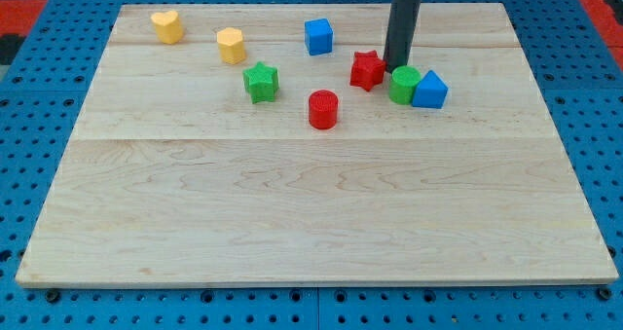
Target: Push green star towards the top right
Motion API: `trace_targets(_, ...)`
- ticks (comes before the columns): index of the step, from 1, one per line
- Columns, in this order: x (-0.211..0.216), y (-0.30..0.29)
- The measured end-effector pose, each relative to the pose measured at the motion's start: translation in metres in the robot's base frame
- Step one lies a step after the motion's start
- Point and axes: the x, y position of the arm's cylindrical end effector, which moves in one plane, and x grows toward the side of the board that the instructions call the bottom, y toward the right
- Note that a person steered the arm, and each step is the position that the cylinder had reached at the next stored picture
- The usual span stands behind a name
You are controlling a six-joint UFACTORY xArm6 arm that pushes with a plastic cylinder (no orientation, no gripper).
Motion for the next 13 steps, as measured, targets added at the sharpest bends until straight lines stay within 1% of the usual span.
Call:
trace_targets(1, 0.046, -0.030)
trace_targets(2, 0.052, -0.092)
trace_targets(3, 0.044, -0.117)
trace_targets(5, 0.022, -0.071)
trace_targets(6, 0.018, -0.048)
trace_targets(7, 0.018, -0.037)
trace_targets(9, 0.037, -0.016)
trace_targets(10, 0.027, -0.013)
trace_targets(12, -0.007, 0.013)
trace_targets(13, -0.005, 0.021)
